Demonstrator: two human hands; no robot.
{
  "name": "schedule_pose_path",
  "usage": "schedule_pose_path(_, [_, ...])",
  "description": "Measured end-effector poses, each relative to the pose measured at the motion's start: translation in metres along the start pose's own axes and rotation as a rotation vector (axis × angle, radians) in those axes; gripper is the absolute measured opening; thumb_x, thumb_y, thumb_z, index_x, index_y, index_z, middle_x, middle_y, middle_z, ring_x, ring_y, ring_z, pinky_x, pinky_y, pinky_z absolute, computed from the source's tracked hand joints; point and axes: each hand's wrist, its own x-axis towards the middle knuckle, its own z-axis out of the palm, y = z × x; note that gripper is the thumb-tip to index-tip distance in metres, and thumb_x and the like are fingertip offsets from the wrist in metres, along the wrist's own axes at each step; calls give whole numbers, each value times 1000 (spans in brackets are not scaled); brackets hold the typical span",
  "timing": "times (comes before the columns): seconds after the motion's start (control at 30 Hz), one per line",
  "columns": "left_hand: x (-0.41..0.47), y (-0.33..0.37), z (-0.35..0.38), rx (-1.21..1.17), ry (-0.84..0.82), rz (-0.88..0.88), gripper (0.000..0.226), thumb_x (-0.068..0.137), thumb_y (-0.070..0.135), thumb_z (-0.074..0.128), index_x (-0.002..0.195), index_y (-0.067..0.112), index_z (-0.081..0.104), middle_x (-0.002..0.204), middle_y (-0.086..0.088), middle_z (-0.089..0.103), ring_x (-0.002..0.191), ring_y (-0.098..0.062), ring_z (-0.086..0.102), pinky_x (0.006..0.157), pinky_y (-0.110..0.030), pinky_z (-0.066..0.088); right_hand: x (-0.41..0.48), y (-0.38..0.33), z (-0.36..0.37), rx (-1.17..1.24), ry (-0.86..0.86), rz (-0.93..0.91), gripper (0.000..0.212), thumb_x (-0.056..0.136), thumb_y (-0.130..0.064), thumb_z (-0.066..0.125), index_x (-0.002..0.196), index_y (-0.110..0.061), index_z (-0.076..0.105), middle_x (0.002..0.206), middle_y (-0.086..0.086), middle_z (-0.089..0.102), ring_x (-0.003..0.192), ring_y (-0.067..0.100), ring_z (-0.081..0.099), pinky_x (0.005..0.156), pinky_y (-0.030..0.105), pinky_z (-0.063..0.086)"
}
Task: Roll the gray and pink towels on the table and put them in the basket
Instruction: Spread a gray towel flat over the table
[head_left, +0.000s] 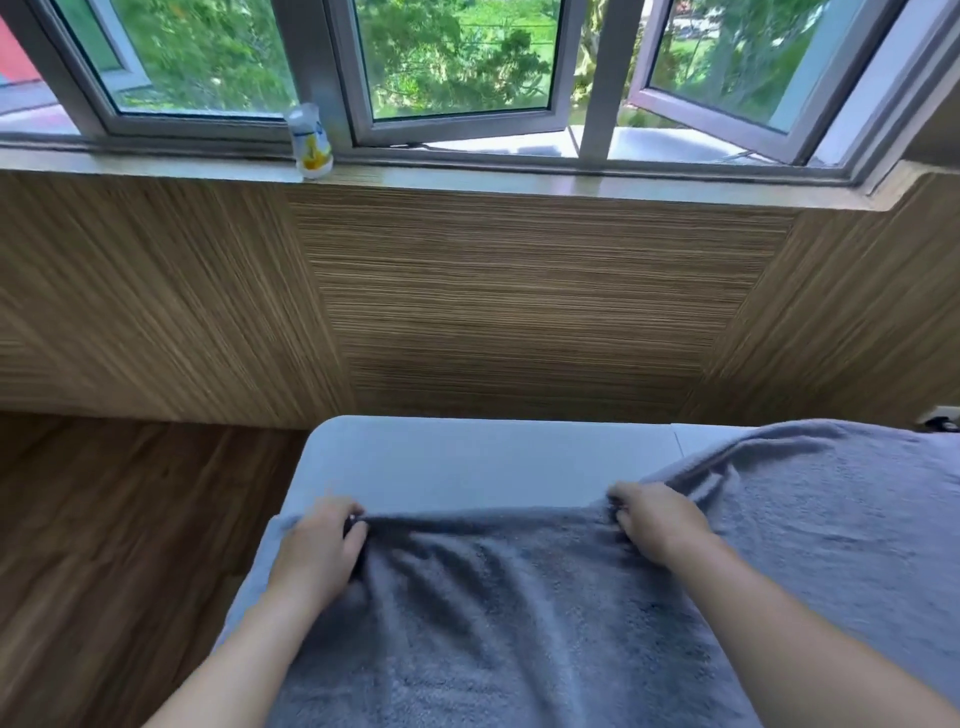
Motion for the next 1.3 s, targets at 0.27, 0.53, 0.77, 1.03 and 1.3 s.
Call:
schedule_pose_path(0.27, [41, 40, -41, 22, 58, -45, 9, 89, 30, 58, 88, 31, 49, 80, 12, 63, 79, -23, 61, 72, -37, 49, 15, -1, -31, 116, 274, 34, 16, 81, -39, 62, 87, -26, 57, 92, 1, 70, 93, 28, 65, 64, 31, 41])
schedule_pose_path(0.53, [0, 27, -28, 352, -526, 26, 46, 98, 51, 41, 76, 20, 67, 75, 7, 69, 76, -13, 63, 78, -33, 50, -44, 35, 6, -124, 18, -277, 43, 74, -65, 48, 76, -22, 55, 76, -9, 66, 73, 12, 60, 65, 33, 47])
schedule_pose_path(0.77, [-25, 50, -10, 468, -344, 114, 18, 81, 42, 61, 93, 31, 53, 95, 10, 55, 95, -17, 59, 66, -32, 39, -59, 16, 13, -185, 16, -326, 35, 82, -58, 46, 75, -23, 51, 85, -9, 52, 89, 16, 56, 69, 32, 45])
schedule_pose_path(1.03, [-22, 96, 33, 272, -256, 455, 18, 97, 43, 52, 105, 30, 62, 106, 10, 63, 104, -19, 55, 84, -34, 43, -61, -62, 33, -41, 89, -567, 33, 78, -48, 55, 106, -31, 60, 102, -9, 63, 104, 15, 48, 74, 34, 48])
schedule_pose_path(1.3, [11, 54, -21, 258, -254, 442, 14, 92, 44, 63, 99, 33, 60, 93, 16, 55, 85, -11, 55, 72, -29, 40, -37, -32, -13, 30, 89, -329, 21, 79, -38, 62, 99, -33, 60, 92, -3, 50, 90, 27, 60, 77, 30, 44])
